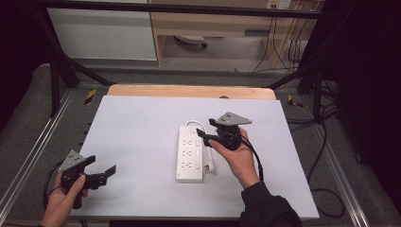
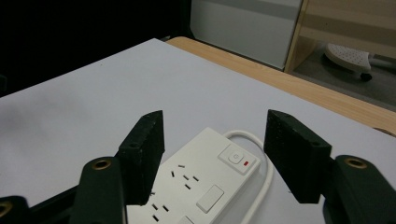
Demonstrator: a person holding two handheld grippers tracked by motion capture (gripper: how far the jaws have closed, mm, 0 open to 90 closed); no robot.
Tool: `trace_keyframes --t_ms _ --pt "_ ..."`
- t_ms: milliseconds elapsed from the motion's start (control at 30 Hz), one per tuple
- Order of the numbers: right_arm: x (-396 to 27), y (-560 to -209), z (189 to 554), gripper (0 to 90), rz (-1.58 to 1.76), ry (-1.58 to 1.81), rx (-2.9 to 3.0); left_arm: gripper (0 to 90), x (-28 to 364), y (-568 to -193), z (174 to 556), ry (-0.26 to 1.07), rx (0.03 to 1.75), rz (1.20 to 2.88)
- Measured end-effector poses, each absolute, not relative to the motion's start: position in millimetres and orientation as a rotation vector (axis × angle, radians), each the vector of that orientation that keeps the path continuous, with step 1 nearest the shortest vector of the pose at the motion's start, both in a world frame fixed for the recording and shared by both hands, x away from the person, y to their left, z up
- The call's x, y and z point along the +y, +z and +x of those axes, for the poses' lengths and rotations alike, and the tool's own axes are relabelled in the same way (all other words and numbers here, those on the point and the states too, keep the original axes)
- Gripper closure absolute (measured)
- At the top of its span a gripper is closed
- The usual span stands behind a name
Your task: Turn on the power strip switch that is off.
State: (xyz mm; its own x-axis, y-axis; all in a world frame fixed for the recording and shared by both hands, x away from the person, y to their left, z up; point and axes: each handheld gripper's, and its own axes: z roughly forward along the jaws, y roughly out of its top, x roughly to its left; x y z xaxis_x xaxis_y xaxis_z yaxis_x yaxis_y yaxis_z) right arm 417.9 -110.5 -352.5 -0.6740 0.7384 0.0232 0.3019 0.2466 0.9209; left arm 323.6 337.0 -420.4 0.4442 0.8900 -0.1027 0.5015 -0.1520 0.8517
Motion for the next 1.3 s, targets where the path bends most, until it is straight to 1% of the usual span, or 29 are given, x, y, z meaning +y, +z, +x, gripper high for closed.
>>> trace_keyframes --t_ms 500,833,1100,1300 --pt "-104.9 -367.2 420.8 60.8 0.951 1.446 2.145 6.8 337.1 -420.4 323.7 0.548 1.188 1.805" --pt "-101.4 -373.4 422.8 72.0 0.929 1.464 2.16 6.8 337.3 -420.4 323.7 0.547 1.188 1.804" --pt "-98.4 -376.4 422.9 77.7 0.92 1.479 2.156 6.8 337.2 -420.5 323.8 0.548 1.187 1.805" --pt "-95.8 -378.8 423.2 80.3 0.907 1.482 2.164 6.8 337.0 -420.6 323.8 0.545 1.187 1.805"
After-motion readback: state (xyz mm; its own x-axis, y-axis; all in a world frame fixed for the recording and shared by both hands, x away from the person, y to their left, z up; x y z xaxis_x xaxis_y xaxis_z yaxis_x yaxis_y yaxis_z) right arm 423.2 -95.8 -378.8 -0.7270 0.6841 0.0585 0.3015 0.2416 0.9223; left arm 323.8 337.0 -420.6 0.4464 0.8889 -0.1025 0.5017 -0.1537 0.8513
